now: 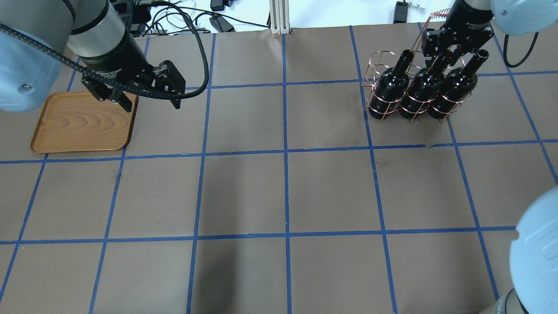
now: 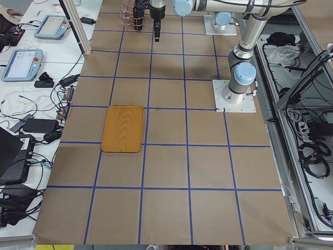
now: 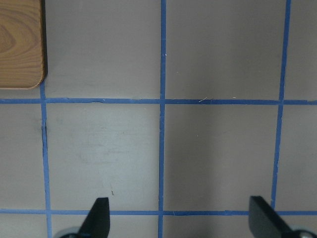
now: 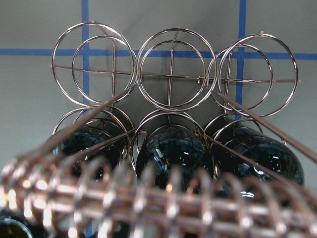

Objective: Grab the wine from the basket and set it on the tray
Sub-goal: 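Grasp one dark wine bottle by the neck and lift it from the rack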

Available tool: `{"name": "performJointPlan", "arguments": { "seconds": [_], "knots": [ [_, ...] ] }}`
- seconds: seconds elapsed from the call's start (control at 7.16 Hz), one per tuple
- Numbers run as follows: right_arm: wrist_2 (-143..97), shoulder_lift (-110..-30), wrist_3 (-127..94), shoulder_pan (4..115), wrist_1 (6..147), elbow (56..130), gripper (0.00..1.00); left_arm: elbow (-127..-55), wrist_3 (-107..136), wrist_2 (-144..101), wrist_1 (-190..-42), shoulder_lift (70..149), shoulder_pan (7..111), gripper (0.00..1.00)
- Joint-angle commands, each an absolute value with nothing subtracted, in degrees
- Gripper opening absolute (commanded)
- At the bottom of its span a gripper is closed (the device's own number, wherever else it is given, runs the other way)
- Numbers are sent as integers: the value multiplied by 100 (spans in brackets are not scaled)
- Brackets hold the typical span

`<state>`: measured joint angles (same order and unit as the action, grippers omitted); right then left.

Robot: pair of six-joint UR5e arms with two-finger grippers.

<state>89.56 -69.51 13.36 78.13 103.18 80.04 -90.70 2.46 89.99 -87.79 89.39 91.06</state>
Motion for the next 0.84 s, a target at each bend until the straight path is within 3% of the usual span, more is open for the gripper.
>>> {"name": "performJointPlan", "arguments": {
  "seconds": [0.0, 0.28, 0.7],
  "knots": [
    [8956, -6908, 1336, 7813, 10380, 8007, 56, -9070, 246, 9009, -8780, 8930, 9105, 100],
    [8956, -6908, 1327, 7813, 10380, 8007, 41, -9070, 246, 9009, -8780, 8930, 9097, 100],
    [8956, -6934, 1327, 7813, 10371, 7998, 30, -9070, 246, 9000, -8780, 8930, 9079, 100]
  ]
}}
